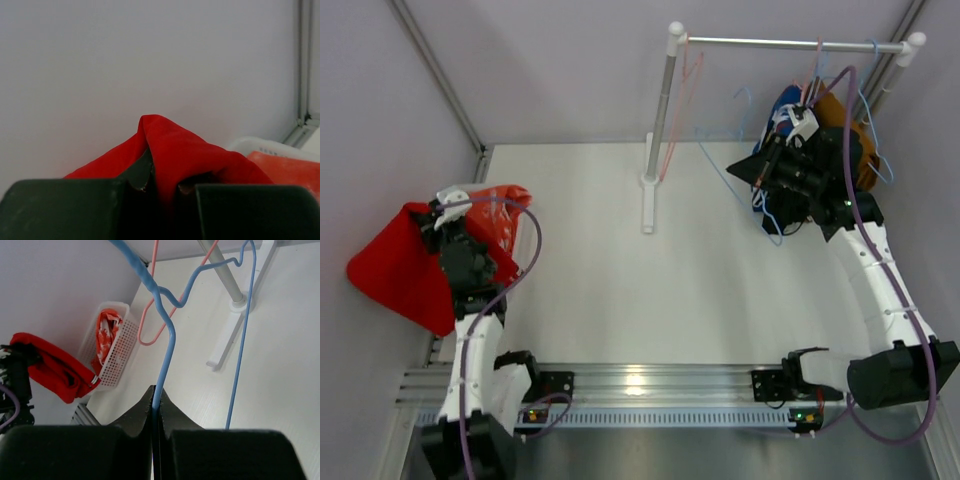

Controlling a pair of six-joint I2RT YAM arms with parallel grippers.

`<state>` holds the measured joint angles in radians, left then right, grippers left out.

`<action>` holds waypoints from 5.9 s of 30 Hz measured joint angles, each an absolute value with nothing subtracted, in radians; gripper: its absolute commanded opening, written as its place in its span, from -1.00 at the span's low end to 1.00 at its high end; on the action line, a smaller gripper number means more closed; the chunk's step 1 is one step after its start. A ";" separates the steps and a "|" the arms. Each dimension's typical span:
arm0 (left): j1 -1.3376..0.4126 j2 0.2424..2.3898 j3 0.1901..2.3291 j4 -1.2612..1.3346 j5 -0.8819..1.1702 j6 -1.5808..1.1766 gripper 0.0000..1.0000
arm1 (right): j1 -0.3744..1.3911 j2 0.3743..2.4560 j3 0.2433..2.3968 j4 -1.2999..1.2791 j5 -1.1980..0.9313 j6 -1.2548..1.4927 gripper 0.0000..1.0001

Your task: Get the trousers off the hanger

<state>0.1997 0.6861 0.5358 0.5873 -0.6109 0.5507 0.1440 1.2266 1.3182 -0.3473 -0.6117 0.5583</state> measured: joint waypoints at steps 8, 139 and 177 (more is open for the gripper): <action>0.205 1.291 0.585 0.817 -0.418 0.459 -1.00 | 0.144 1.253 1.349 -0.369 -0.597 0.541 -1.00; 0.082 1.121 1.544 -0.360 0.163 -0.053 0.98 | -0.068 1.702 1.887 -0.582 -0.288 0.448 0.02; 0.069 1.121 1.535 -0.360 0.130 -0.046 0.98 | -0.110 1.663 1.819 -0.199 -0.616 0.835 -1.00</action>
<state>0.0692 1.1213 1.5352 -0.3595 0.1299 -0.0456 -0.1101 1.6630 1.8191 -0.1986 -0.6163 0.8349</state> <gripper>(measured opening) 0.990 0.011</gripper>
